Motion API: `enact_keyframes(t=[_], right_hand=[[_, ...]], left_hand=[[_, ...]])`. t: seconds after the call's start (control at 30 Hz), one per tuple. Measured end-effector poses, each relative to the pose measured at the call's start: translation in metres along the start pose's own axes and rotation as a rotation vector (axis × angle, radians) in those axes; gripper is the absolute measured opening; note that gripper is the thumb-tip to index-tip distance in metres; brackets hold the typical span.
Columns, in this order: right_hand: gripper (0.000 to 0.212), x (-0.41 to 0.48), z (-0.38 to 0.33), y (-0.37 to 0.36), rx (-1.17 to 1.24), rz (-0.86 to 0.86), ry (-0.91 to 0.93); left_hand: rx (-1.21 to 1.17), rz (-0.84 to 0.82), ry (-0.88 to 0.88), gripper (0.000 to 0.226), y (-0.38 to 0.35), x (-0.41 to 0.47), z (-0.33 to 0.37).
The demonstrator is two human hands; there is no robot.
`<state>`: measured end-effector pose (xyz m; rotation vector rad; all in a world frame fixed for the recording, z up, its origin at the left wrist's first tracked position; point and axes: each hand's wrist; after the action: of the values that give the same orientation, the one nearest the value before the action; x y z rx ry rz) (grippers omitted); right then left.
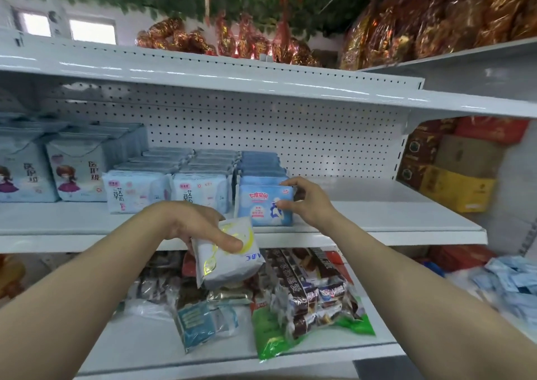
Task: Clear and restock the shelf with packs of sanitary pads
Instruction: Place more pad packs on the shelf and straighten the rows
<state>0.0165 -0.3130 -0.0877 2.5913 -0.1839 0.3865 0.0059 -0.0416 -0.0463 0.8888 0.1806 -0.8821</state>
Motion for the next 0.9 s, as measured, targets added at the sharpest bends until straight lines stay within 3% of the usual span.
enact_keyframes(t=[0.13, 0.33, 0.47, 0.63, 0.77, 0.9], right_hand=[[0.041, 0.006, -0.004, 0.001, -0.128, 0.008, -0.004], [0.043, 0.014, 0.0, 0.004, -0.253, 0.031, 0.036], [0.042, 0.021, 0.007, 0.005, -0.302, 0.025, 0.101], [0.043, 0.033, 0.014, 0.003, -0.318, -0.016, 0.169], [0.048, 0.04, 0.017, 0.005, -0.348, -0.069, 0.202], [0.059, 0.042, 0.015, 0.02, -0.335, -0.161, 0.192]], left_hand=[[0.009, 0.001, 0.0, 0.111, 0.006, 0.004, -0.003], [0.002, 0.013, 0.017, 0.086, 0.004, 0.012, 0.005], [0.012, 0.012, 0.032, 0.114, 0.0, 0.02, 0.011], [0.01, 0.063, 0.08, 0.121, -0.013, 0.024, 0.029], [-0.021, 0.1, 0.126, 0.086, -0.026, 0.022, 0.05], [-0.036, 0.145, 0.138, 0.083, -0.034, 0.022, 0.072]])
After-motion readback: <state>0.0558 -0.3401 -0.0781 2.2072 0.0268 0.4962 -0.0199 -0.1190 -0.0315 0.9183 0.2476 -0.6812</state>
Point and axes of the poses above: each hand's wrist, its own x-axis towards the middle knuckle, its own y-axis out of the back of the hand, z = x × y, and after that the axes turned 5 degrees about -z, right-handed
